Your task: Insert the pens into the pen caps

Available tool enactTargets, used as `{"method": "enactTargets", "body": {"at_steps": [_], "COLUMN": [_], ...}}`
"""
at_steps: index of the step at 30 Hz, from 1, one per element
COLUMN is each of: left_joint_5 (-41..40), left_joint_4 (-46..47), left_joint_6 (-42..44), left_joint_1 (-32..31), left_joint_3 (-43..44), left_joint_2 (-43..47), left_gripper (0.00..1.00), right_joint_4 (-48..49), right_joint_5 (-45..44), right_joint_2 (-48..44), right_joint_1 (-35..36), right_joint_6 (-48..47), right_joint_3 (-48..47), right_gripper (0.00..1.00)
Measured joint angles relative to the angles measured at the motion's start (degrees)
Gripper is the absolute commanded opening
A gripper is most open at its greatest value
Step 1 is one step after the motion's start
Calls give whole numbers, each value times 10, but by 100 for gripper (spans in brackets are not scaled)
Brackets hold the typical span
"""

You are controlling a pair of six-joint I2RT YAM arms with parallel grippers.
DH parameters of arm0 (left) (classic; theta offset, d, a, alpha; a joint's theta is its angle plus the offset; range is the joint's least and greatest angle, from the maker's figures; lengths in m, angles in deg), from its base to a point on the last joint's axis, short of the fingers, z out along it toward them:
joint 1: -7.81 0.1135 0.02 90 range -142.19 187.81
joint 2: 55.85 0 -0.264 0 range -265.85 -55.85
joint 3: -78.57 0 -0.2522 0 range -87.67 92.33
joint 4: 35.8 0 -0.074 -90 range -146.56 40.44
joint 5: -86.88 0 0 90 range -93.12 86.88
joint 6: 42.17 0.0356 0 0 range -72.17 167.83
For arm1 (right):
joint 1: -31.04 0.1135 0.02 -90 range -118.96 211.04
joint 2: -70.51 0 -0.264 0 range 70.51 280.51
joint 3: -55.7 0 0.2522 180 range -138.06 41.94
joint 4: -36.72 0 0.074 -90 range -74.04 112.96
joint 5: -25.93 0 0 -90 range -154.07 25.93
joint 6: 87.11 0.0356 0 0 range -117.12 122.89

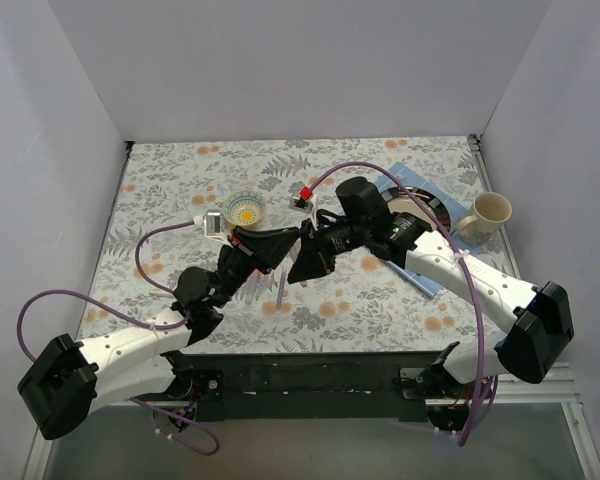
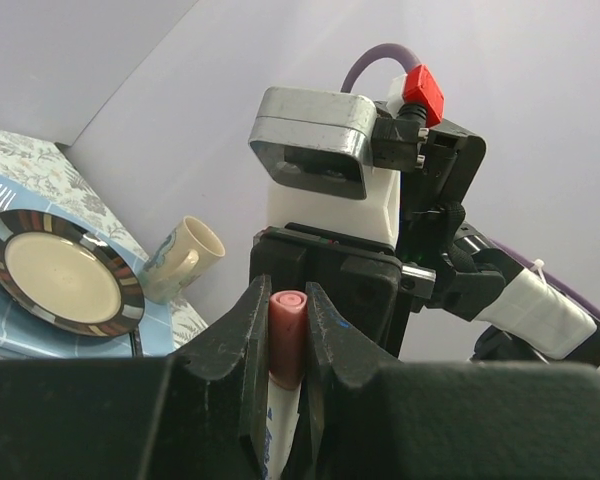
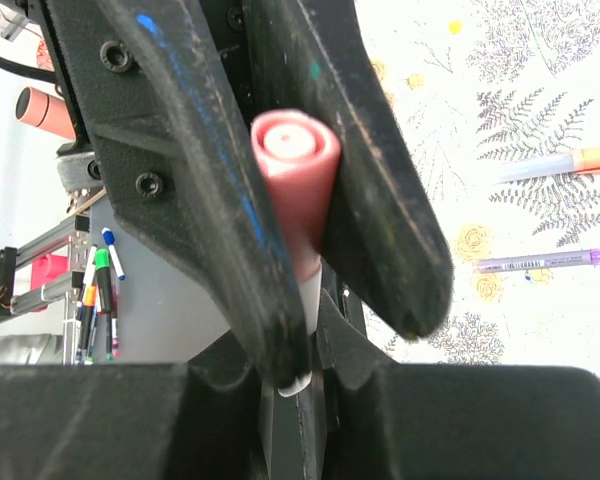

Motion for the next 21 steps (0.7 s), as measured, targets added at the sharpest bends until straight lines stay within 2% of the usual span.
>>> {"method": "enactTargets", "body": {"at_steps": [7, 8, 13, 15, 19, 21], "left_joint_5": [-13, -14, -5, 21, 48, 57], "left_joint_4": [-24, -28, -90, -120, -152, -169], "left_joint_6": [3, 5, 36, 51, 85, 102], "left_joint_1": [-10, -10, -25, -37, -40, -42], "left_joint_3": [-9, -9, 21, 37, 81, 98], "left_joint_2": [52, 63, 96, 98, 98, 98], "left_gripper": [0, 2, 40, 44, 54, 56], "right_joint_4": [14, 25, 114, 169, 211, 224], "right_joint_5": [21, 31, 64, 66, 69, 68], "right_joint_2": [-14, -14, -32, -41, -62, -67], "right_joint_1": [0, 0, 0, -10, -29, -30], "right_joint_6": [-3, -2, 3, 6, 13, 14], "right_joint_3": [1, 3, 38, 38, 39, 39], "right_gripper": [1, 1, 1, 1, 1, 1]}}
